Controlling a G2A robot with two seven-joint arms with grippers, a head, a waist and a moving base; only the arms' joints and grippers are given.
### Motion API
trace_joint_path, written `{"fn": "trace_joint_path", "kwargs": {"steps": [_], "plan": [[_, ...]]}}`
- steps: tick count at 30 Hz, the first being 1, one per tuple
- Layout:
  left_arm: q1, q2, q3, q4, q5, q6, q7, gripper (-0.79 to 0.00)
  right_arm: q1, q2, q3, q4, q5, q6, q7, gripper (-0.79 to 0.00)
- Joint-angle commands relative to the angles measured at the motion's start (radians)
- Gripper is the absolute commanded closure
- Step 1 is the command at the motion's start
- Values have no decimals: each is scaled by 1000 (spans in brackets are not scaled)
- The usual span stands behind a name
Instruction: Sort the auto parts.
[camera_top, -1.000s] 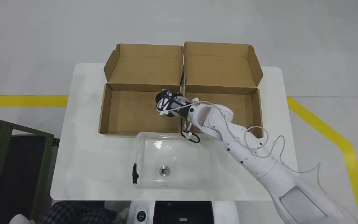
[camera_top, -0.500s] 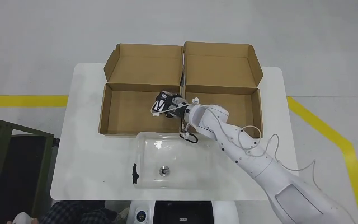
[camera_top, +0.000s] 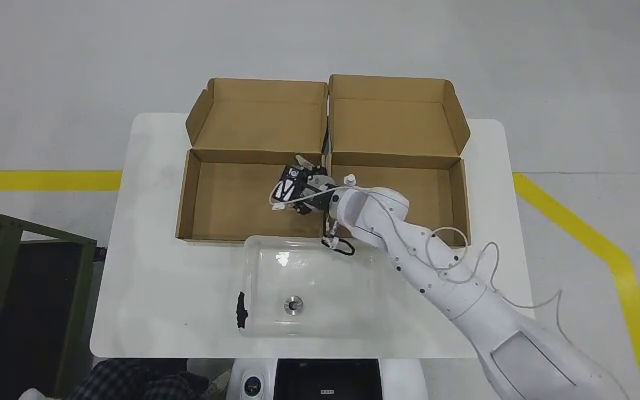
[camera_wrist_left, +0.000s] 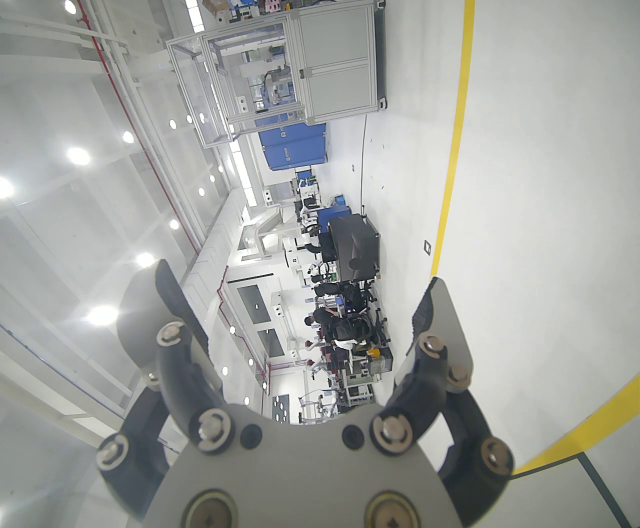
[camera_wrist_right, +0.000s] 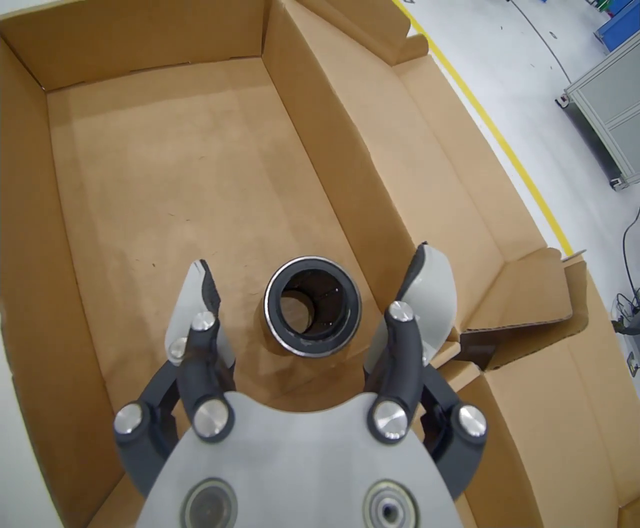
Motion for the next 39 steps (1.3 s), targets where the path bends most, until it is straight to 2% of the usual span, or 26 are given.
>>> {"fn": "trace_joint_path", "kwargs": {"steps": [1, 4, 9, 20, 30, 39], "plan": [[0, 0, 0, 0, 0, 0, 0, -785, -5, 2, 15, -32, -1, -7, -5, -693], [0, 0, 0, 0, 0, 0, 0, -785, -16, 6, 35, -86, 0, -25, -8, -720], [0, 0, 0, 0, 0, 0, 0, -785, -52, 15, 66, -185, 15, -66, -6, -723], [0, 0, 0, 0, 0, 0, 0, -785, -192, 47, 120, -385, 35, -203, 42, -785], [0, 0, 0, 0, 0, 0, 0, -785, -351, 85, 175, -551, 65, -330, 75, -785], [0, 0, 0, 0, 0, 0, 0, -785, -477, 122, 223, -644, -15, -432, 54, -785]]}}
